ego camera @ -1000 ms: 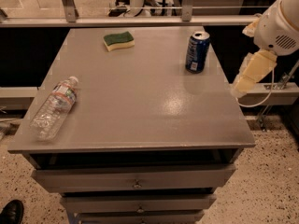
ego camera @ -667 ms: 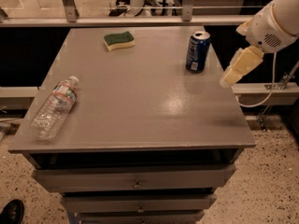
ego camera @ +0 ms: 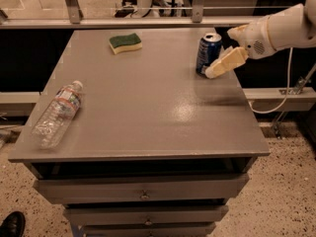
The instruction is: Pick pepsi can
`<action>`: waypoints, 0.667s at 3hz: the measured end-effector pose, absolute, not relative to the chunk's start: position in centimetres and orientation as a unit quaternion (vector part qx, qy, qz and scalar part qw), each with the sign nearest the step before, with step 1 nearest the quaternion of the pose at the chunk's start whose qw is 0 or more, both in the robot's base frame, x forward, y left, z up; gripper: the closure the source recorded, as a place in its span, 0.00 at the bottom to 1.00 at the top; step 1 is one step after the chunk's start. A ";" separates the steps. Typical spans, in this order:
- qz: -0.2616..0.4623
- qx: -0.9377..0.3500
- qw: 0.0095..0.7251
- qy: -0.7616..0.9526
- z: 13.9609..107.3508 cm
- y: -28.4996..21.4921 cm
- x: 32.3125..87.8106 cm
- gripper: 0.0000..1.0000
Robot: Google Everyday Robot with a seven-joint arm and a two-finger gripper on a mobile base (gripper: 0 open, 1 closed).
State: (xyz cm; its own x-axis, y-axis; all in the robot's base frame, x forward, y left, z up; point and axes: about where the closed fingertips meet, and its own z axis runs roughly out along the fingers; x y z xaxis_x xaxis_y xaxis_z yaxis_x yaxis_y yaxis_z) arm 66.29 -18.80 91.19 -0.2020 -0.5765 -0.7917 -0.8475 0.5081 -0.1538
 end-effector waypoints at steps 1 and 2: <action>0.199 -0.459 0.458 0.734 90.4 -16.4 69.7 0.02; 0.211 -0.454 0.470 0.727 89.8 -15.2 72.1 0.32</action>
Offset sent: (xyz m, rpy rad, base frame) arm 0.0791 0.0417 -0.0148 0.1738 -0.0625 0.0286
